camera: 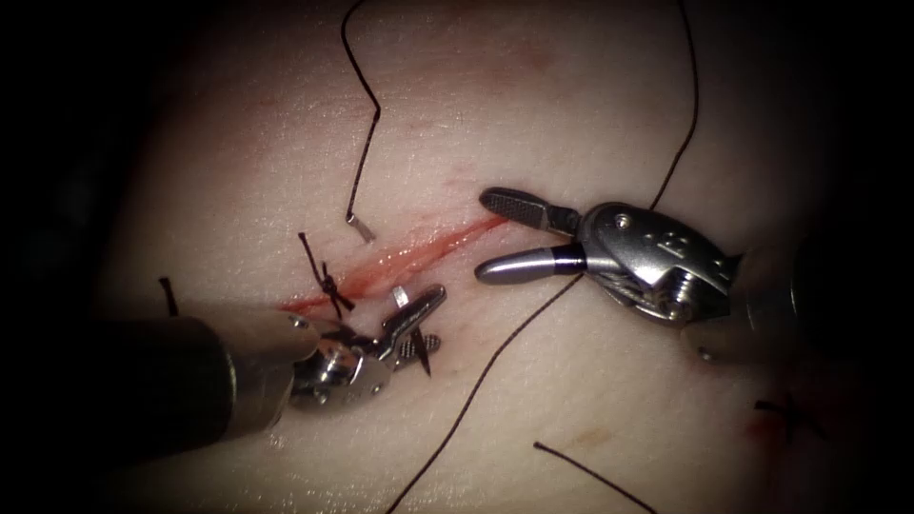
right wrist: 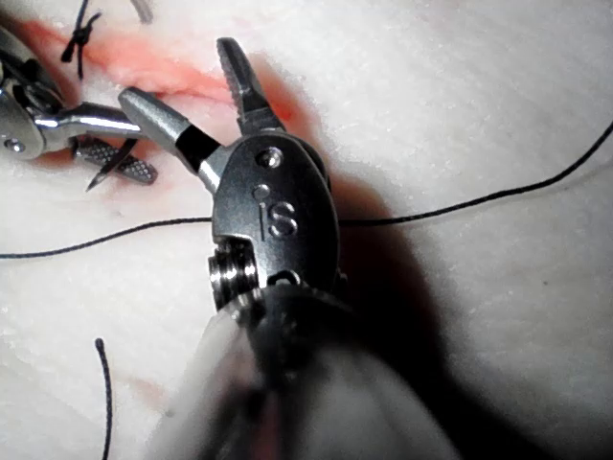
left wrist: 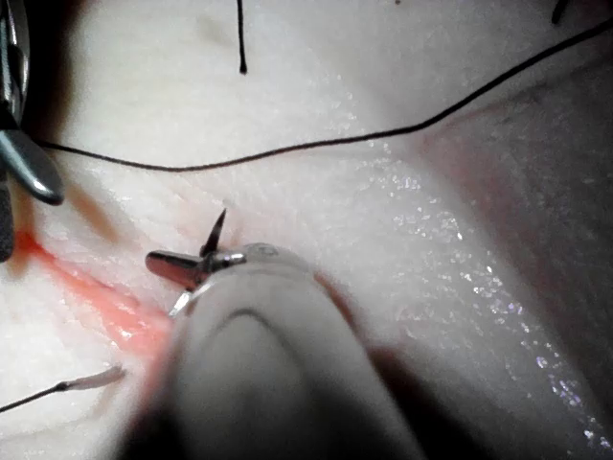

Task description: Wound Closure

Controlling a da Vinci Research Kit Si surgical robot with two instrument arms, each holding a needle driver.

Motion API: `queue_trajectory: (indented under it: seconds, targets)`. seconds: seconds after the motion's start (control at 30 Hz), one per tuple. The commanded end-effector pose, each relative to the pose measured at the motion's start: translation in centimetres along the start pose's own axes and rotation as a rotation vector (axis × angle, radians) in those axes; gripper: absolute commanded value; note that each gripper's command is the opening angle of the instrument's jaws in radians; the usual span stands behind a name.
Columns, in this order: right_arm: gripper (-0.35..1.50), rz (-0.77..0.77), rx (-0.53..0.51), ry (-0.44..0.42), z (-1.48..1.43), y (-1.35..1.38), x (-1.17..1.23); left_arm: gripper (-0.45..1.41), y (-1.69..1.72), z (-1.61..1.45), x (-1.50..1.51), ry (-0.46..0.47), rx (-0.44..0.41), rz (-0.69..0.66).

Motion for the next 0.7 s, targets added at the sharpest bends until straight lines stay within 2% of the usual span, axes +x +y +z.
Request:
queue_trajectory:
  seconds: [0.03, 0.07, 0.1, 0.17, 0.23, 0.37, 0.57, 0.6, 0.63, 0.67, 0.7]
  targets:
    - [0.42, 0.002, 0.002, 0.004, 0.04, -0.07, -0.13, -0.16, 0.08, 0.03, 0.05, 0.005, 0.0, -0.006]
    - [0.39, 0.001, 0.001, 0.007, 0.04, -0.08, -0.13, -0.35, 0.08, 0.01, 0.04, 0.009, 0.002, -0.03]
    - [0.39, 0.001, -0.001, 0.012, 0.04, -0.09, -0.14, -0.43, 0.08, 0.0, 0.03, 0.016, 0.002, -0.047]
    - [0.37, 0.0, -0.003, 0.017, 0.03, -0.11, -0.15, -0.45, 0.08, -0.03, 0.02, 0.056, 0.001, -0.111]
    - [0.24, -0.003, -0.002, 0.017, 0.03, -0.14, -0.17, -0.45, 0.09, -0.07, 0.0, 0.09, -0.001, -0.191]
    - [0.2, -0.002, -0.002, 0.025, 0.0, -0.17, -0.17, -0.45, 0.09, -0.12, 0.01, 0.168, -0.113, -0.273]
    - [0.07, -0.002, 0.002, 0.029, -0.05, -0.24, -0.16, -0.45, 0.03, -0.21, 0.15, 0.285, -0.203, -0.53]
    - [-0.03, -0.002, 0.003, 0.029, -0.06, -0.25, -0.15, -0.45, 0.02, -0.23, 0.18, 0.299, -0.217, -0.568]
    - [-0.23, -0.002, 0.001, 0.029, -0.06, -0.26, -0.15, -0.45, 0.01, -0.25, 0.21, 0.312, -0.233, -0.599]
    - [-0.35, -0.022, 0.022, 0.018, -0.06, -0.28, -0.15, -0.45, -0.01, -0.26, 0.25, 0.327, -0.26, -0.64]
    - [-0.35, -0.024, 0.05, 0.013, -0.06, -0.28, -0.15, -0.45, -0.02, -0.28, 0.28, 0.342, -0.276, -0.677]
